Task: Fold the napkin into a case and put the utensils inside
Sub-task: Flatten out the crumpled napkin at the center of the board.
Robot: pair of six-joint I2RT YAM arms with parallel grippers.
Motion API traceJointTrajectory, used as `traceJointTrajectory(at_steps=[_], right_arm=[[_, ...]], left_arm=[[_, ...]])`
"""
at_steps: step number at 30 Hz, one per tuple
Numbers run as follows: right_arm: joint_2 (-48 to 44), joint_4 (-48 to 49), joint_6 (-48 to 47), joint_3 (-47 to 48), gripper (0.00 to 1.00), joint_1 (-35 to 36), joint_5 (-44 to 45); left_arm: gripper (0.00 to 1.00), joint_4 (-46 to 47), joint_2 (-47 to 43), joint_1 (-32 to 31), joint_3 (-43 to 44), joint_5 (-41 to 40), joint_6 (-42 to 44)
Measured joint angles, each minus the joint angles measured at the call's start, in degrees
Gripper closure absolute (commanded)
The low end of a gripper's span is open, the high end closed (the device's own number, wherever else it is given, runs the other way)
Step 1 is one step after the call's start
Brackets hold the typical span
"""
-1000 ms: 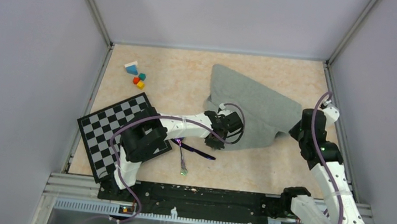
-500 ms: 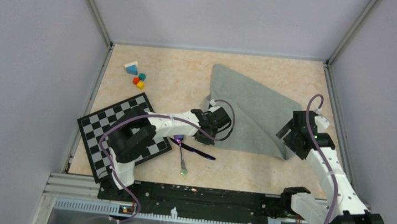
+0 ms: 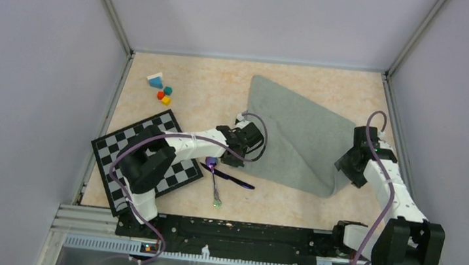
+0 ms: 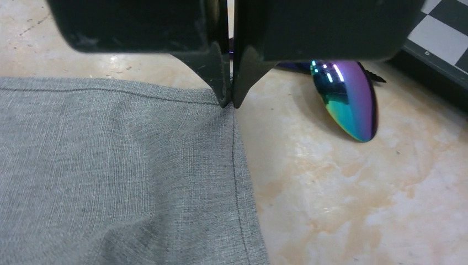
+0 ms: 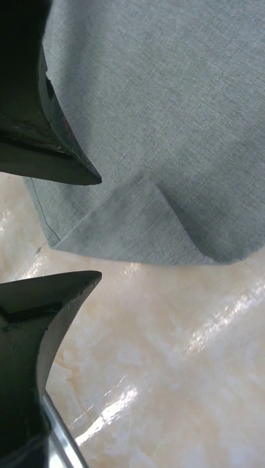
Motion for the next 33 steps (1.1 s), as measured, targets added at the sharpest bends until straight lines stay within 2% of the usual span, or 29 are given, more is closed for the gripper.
traceJointTrajectory(at_steps=[5,11,18,23,27,29,33], right_arm=[[9.1,2.5,-4.8,1.2,0.41,3.8,-3.0],[17.7,2.6,-5.4,4.7,0.41,10.1,0.3],[19.0,2.6,-4.3,4.5,0.53,10.7,5.0],[19.1,4.4,-3.9,4.5,0.48,10.7,6.4],[19.3,6.9,-3.9,2.9,0.5,10.6,6.4],[19.8,8.1,-3.8,1.9,0.56,10.2,6.1],[19.7,10.0,-3.7,1.4,0.79,10.0,5.8]], left_arm=[[1.0,0.8,-0.8,1.2,-1.1,1.3,0.2],[1.0,1.6,-0.8,1.0,-1.4,2.8,0.9],[1.0,2.7,-0.8,1.0,-1.7,3.1,1.2],[1.0,3.0,-0.8,1.0,-1.9,3.1,1.5],[1.0,3.1,-0.8,1.0,-2.2,3.0,1.6],[1.0,3.1,-0.8,1.0,-2.2,3.0,1.7],[1.0,3.1,-0.9,1.0,-2.2,3.0,1.7]])
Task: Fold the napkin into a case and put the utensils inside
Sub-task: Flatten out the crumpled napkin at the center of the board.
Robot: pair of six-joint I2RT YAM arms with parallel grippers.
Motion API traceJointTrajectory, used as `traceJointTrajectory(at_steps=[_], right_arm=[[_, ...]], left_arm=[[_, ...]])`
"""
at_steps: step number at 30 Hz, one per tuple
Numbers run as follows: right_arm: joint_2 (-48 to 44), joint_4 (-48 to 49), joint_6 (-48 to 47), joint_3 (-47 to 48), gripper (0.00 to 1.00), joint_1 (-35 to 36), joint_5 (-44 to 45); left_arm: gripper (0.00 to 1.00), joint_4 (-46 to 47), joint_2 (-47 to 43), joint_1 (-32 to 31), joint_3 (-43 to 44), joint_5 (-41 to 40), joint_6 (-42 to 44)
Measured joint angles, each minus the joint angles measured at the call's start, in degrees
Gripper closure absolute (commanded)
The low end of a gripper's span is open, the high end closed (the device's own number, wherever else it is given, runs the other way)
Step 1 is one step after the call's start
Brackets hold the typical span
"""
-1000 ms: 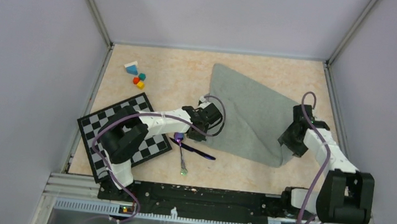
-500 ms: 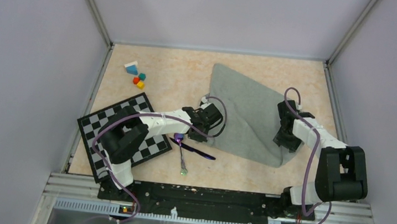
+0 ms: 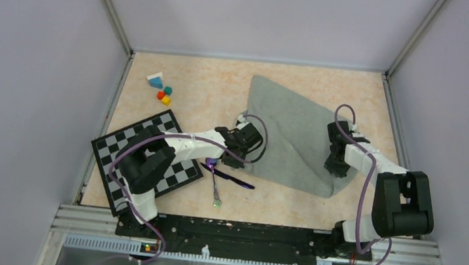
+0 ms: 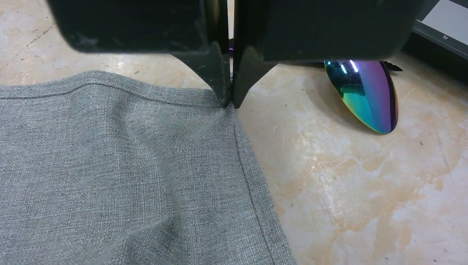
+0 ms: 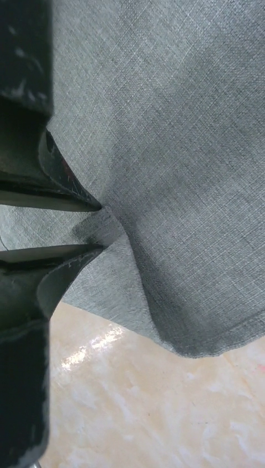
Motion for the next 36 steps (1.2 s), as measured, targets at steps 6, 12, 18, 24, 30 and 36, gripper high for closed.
traceJointTrajectory(at_steps=[6,12,18,24,30,36], right_arm=[[-2.0,0.4,0.7,-1.3,1.0,-0.1,1.0],[-11.9,-3.7,0.7,-1.2,1.0,-0.3,3.4],[-23.7,-8.6,-0.8,7.0,1.0,-0.3,1.7],[-39.4,-7.2,-3.8,19.9,1.0,-0.3,-0.2],[-54.3,-1.3,-6.1,30.9,1.0,-0.3,-3.3],[-59.7,4.0,-6.8,39.3,1.0,-0.3,-7.9]], left_arm=[[1.0,-0.3,-0.6,0.3,0.0,0.0,0.0],[1.0,-1.7,-2.8,1.4,0.8,-0.2,0.0],[1.0,-4.0,-9.1,4.9,4.9,-0.4,1.0],[1.0,-3.0,-21.9,7.5,10.4,-1.0,5.5],[1.0,7.0,-41.1,7.4,12.5,1.7,13.5],[1.0,17.4,-52.8,7.4,16.4,5.7,17.7]])
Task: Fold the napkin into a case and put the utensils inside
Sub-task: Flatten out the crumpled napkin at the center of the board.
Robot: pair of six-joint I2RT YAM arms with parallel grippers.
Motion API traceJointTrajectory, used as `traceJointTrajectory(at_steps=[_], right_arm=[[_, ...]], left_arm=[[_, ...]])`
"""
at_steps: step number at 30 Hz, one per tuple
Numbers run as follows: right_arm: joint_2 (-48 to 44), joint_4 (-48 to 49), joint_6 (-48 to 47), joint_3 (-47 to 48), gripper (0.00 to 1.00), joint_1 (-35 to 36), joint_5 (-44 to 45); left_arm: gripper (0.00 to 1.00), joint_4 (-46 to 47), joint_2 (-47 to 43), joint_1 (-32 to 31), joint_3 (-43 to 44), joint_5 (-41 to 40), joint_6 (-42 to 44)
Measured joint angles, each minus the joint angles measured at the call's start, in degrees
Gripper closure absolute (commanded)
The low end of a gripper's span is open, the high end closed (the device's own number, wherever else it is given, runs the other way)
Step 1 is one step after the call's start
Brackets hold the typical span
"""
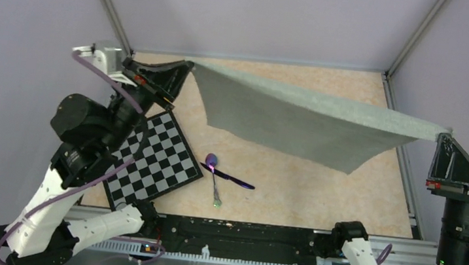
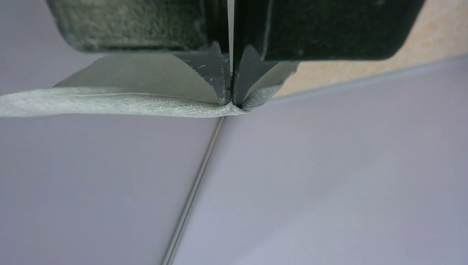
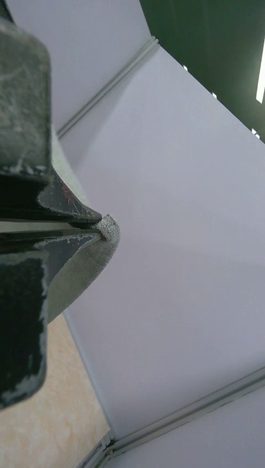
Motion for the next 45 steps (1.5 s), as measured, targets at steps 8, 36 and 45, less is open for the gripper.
traceJointTrajectory(at_steps=[8,36,45], right_arm=[[7.3,-1.5,1.1,1.6,1.0,0.0,5.2],[77.0,10.5,-14.3,-3.4,0.2,-18.8,17.9],[72.1,8.6,-13.2,-12.5,0.19,-18.5,-8.8]], left_arm=[[1.0,8.1,10.6,-0.2,8.6,-5.8,2.3],[0.01,10.0,91.8,13.5,44.9,-1.7,10.2],[0.01,3.4,65.5,14.4,26.8,8.7,-2.5]])
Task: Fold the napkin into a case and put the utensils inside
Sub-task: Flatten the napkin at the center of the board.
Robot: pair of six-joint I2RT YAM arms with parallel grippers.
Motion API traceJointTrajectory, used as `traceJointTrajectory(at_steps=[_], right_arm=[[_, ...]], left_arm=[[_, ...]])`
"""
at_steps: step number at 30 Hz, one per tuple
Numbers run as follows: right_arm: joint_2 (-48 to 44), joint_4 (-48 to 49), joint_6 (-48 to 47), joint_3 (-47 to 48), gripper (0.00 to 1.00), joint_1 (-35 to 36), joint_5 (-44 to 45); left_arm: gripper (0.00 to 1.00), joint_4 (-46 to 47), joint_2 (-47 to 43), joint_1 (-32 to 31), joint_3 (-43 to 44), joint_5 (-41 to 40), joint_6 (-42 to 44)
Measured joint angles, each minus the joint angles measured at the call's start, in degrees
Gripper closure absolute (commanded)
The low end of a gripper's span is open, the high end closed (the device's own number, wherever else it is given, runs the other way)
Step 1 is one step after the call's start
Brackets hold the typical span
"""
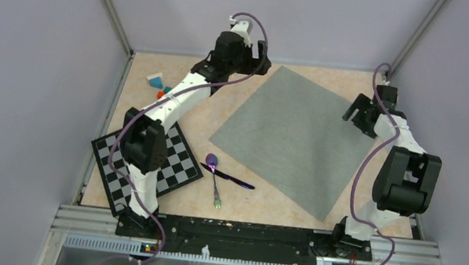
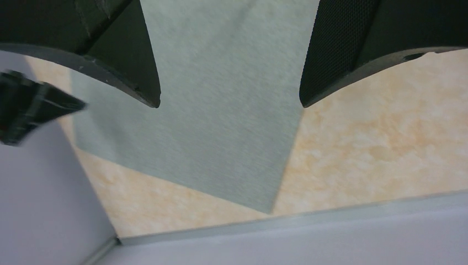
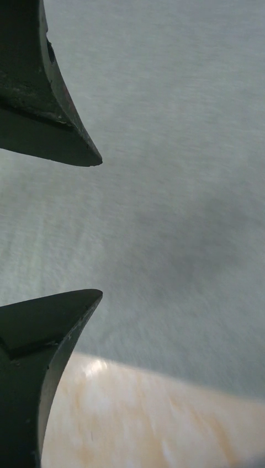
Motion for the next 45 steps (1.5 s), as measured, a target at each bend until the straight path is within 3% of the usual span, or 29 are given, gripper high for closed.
traceJointTrajectory(at_steps=[4,7,12,17,21,24,36,45], right_arm=[[-0.2,3.1,2.3,-8.5,0.19,1.6,-13.6],[-0.2,3.5,2.4,-12.8,0.19,4.5,-18.5],[-3.2,2.9,2.8,-18.2,0.2,7.5,-19.3],[-18.1,-4.5,9.9,-25.6,0.21,8.2,-17.1],[-30.5,-10.2,17.6,-30.2,0.22,9.1,-14.3],[-33.5,-13.0,20.3,-32.3,0.22,9.2,-11.2],[-18.5,-5.4,19.7,-31.5,0.22,5.2,-7.0],[-8.9,-1.5,16.3,-23.5,0.23,2.3,-3.7]], left_arm=[[0.01,1.5,-7.9,0.0,-11.0,9.9,-6.9],[0.01,2.0,-9.4,-0.1,-18.7,16.6,-10.5],[0.01,-3.9,-10.5,-0.5,-28.7,20.0,-9.6],[0.01,-11.8,-15.9,-0.5,-31.9,18.4,-5.3],[0.01,-12.5,-21.9,-0.5,-34.0,19.1,-3.6],[0.01,-12.5,-25.3,-0.5,-35.3,20.6,-3.4],[0.01,-12.1,-28.8,-0.9,-39.7,25.1,-3.4],[0.01,-11.6,-31.0,-1.0,-40.5,27.1,-2.9]])
